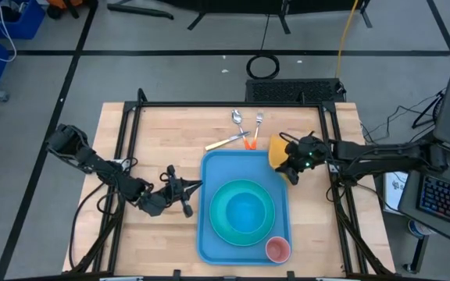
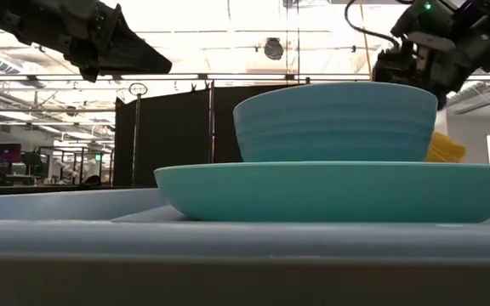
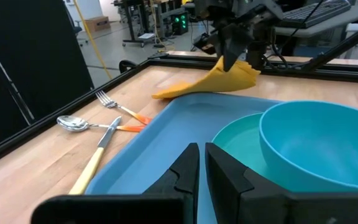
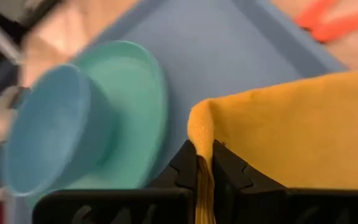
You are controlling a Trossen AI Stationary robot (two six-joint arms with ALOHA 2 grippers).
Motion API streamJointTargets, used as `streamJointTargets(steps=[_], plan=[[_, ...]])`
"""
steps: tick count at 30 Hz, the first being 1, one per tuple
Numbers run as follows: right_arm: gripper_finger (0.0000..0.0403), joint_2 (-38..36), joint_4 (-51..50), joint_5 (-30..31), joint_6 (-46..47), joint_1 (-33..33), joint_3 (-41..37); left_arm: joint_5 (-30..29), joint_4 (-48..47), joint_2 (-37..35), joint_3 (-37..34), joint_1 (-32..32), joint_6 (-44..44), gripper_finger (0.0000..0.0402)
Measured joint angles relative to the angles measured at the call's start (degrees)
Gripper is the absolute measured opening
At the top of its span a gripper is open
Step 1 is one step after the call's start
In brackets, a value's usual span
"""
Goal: Set up tray
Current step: Put the yellow napkin top the left of the light blue plate on the blue serving tray
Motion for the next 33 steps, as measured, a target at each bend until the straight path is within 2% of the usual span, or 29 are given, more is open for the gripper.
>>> streamJointTargets(steps=[5,13,17,25,33], plan=[[0.0008,3.71,8.55,-1.11,-0.1,0.02,0.02,0.05,-0.02,0.01,0.0,0.0,-0.04,0.0033],[0.0013,12.31,16.61,-1.2,0.12,0.0,0.03,0.03,-0.02,0.01,0.0,0.0,0.05,0.0033],[0.0009,15.81,23.18,-5.3,0.4,-0.89,0.02,0.05,-0.02,0.01,0.0,0.0,0.09,0.0033],[0.0012,19.31,30.32,-8.67,1.93,-4.28,0.04,0.1,-0.04,0.01,0.0,0.0,0.13,0.0033],[0.0014,22.94,38.4,-10.16,4.76,-4.48,0.04,0.05,0.08,0.01,0.0,0.12,0.24,0.0033]])
